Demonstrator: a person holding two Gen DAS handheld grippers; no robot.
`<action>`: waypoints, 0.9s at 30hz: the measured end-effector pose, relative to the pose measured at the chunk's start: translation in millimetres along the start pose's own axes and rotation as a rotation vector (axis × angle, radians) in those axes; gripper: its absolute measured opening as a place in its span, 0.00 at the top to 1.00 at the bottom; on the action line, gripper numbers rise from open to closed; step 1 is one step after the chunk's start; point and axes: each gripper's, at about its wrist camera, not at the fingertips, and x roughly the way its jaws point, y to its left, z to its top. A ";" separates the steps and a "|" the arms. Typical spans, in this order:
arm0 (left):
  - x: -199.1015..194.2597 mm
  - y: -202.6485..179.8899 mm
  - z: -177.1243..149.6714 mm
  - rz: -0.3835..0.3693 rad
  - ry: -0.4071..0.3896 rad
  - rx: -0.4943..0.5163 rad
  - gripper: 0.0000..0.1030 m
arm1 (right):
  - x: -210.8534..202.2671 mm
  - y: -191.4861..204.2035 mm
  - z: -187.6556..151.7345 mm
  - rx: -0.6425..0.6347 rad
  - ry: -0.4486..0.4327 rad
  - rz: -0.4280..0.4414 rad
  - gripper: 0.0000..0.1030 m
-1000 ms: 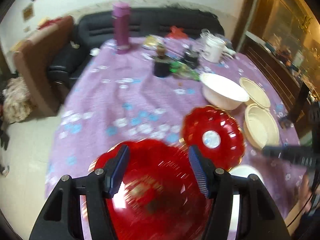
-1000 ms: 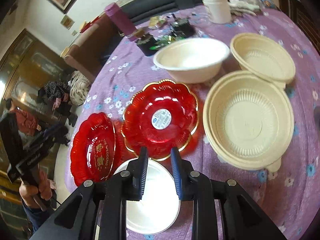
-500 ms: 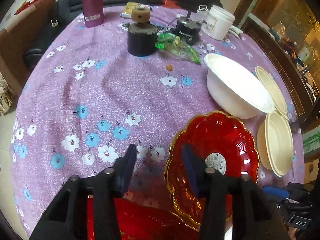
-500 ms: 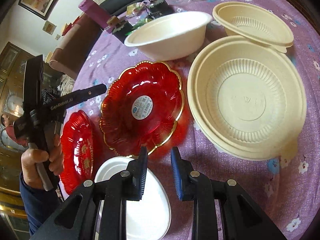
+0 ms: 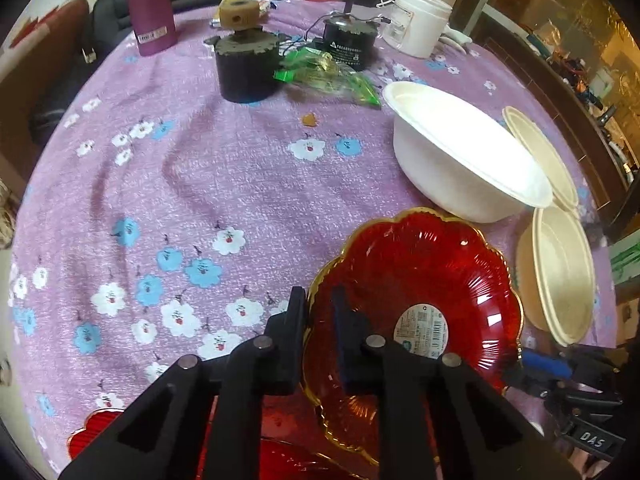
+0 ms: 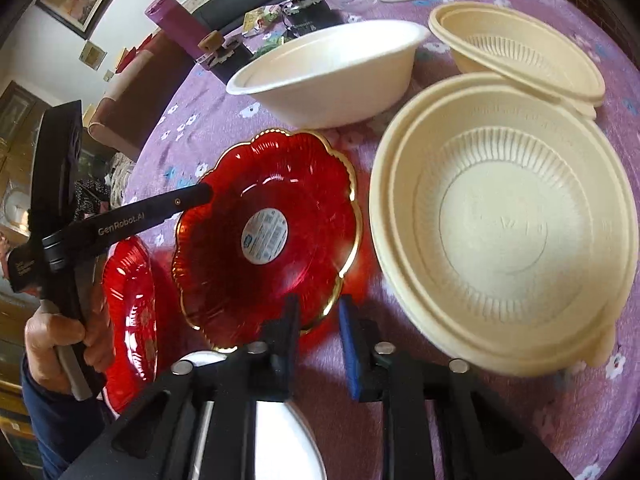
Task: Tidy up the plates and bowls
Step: 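Grasp the small labelled red plate's rim with the left gripper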
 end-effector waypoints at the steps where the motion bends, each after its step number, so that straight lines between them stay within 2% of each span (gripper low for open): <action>1: -0.9 0.3 0.4 0.006 -0.002 0.000 0.88 | -0.7 0.6 0.7 0.002 -0.004 0.004 0.81; 14: -37.3 -1.3 4.4 0.010 -0.068 -0.005 0.87 | -28.0 5.7 2.9 -0.006 -0.068 0.058 0.81; 20: -55.6 -10.4 6.8 0.001 -0.109 0.002 0.84 | -48.9 8.1 3.6 0.001 -0.117 0.078 0.81; 27: -75.3 -11.9 -4.0 -0.005 -0.140 0.001 0.83 | -67.3 11.3 -2.1 0.000 -0.142 0.105 0.81</action>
